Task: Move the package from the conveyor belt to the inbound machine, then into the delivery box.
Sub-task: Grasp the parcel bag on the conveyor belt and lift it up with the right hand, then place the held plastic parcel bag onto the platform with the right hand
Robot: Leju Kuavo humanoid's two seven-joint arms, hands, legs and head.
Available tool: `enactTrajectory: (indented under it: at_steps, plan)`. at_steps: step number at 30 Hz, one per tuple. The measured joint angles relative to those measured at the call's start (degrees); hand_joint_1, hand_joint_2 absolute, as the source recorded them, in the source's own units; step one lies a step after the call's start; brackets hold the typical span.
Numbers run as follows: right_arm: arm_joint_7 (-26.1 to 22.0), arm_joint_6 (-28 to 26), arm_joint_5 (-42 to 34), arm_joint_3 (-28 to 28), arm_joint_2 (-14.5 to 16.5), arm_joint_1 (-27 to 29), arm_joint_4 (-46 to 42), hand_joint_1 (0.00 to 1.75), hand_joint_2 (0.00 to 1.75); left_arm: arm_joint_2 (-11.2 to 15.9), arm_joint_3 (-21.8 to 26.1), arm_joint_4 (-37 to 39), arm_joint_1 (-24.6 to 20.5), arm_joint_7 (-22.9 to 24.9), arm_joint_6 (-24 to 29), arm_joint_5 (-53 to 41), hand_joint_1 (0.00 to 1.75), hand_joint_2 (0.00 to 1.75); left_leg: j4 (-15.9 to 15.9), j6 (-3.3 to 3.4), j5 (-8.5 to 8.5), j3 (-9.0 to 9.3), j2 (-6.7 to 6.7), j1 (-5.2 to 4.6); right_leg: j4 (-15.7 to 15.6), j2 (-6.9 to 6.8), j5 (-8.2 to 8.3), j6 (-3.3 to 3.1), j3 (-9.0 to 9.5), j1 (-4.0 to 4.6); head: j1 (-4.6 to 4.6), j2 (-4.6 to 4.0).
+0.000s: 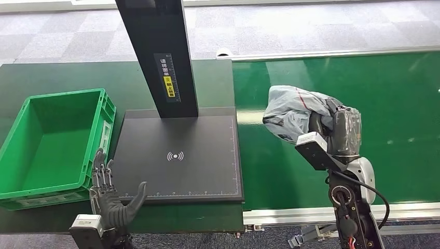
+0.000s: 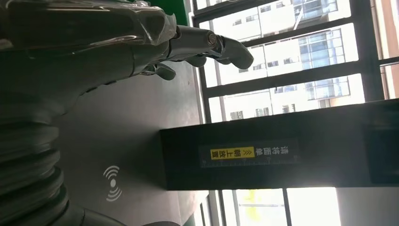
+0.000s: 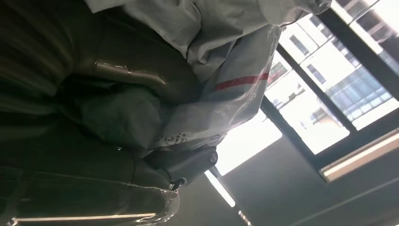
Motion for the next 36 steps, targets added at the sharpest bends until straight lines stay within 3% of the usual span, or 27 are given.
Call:
enactTrajectory:
  at_steps: [3, 7, 17, 18, 21, 22, 33, 36]
  plan:
    - [-2.64, 4.41, -2.60, 4.46, 3.14, -2.20, 6.08, 1.75, 1.75, 0.69, 1.34, -0.24, -1.77, 0.00, -0.16, -1.23, 0.00, 1.75, 0.00, -0.07, 0.08, 0.12, 0.09, 0.01, 0.00, 0.07, 0.05, -0.06, 0.02, 0.01, -0.01, 0.00]
    - [-4.92, 3.86, -4.26, 9.74, 6.97, -4.37, 13.13, 1.75, 1.75, 0.74, 2.37, -0.21, -3.66, 0.01, -0.49, -2.37, 0.00, 1.75, 0.02, -0.15, 0.20, 0.09, -0.13, 0.01, 0.03, -0.12, 0.06, -0.08, -0.01, 0.06, 0.00, 0.00]
    - [-2.33, 8.58, -7.15, 18.85, 13.84, -9.20, 19.62, 1.75, 1.75, -0.77, 4.78, 0.17, -6.15, 0.00, -1.43, -4.40, 0.00, 1.75, 0.01, -0.16, 0.19, 0.00, -0.09, 0.01, 0.04, -0.12, 0.06, -0.08, -0.12, 0.07, 0.00, 0.00]
    - [-2.34, 8.70, -7.31, 19.49, 14.50, -9.53, 20.72, 1.63, 1.75, -0.94, 5.01, 0.29, -6.33, 0.00, -1.55, -4.45, 0.00, 1.75, 0.01, -0.16, 0.19, 0.00, -0.10, 0.01, 0.04, -0.13, 0.06, -0.08, -0.12, 0.07, 0.00, 0.00]
    - [-2.66, 8.96, -7.99, 20.73, 16.08, -10.76, 24.32, 0.32, 1.75, -1.33, 5.70, 0.67, -6.76, 0.00, -1.71, -4.55, 0.00, 1.75, 0.02, -0.16, 0.19, 0.01, -0.09, 0.01, 0.04, -0.11, 0.06, -0.09, -0.12, 0.07, 0.01, 0.00]
    - [-2.76, 9.11, -8.18, 21.04, 16.55, -11.26, 25.56, 0.00, 1.75, -1.44, 5.90, 0.82, -6.93, 0.00, -1.78, -4.56, 0.00, 1.75, 0.02, -0.16, 0.19, 0.02, -0.08, 0.01, 0.04, -0.10, 0.06, -0.09, -0.12, 0.07, 0.00, 0.00]
    - [-2.86, 9.78, -8.90, 21.89, 18.98, -13.89, 32.48, 0.00, 1.75, -1.96, 7.03, 2.15, -7.26, 0.01, -2.73, -4.51, 0.00, 1.75, 0.02, -0.16, 0.19, 0.02, -0.07, 0.01, 0.04, -0.11, 0.06, -0.09, -0.12, 0.07, 0.01, 0.00]
    - [-2.85, 9.79, -8.95, 21.92, 19.24, -14.27, 33.44, 0.00, 0.44, -2.02, 7.18, 2.35, -7.27, 0.00, -2.74, -4.51, 0.00, 1.75, 0.03, -0.16, 0.19, 0.02, -0.07, 0.01, 0.04, -0.12, 0.06, -0.09, -0.12, 0.07, 0.01, 0.00]
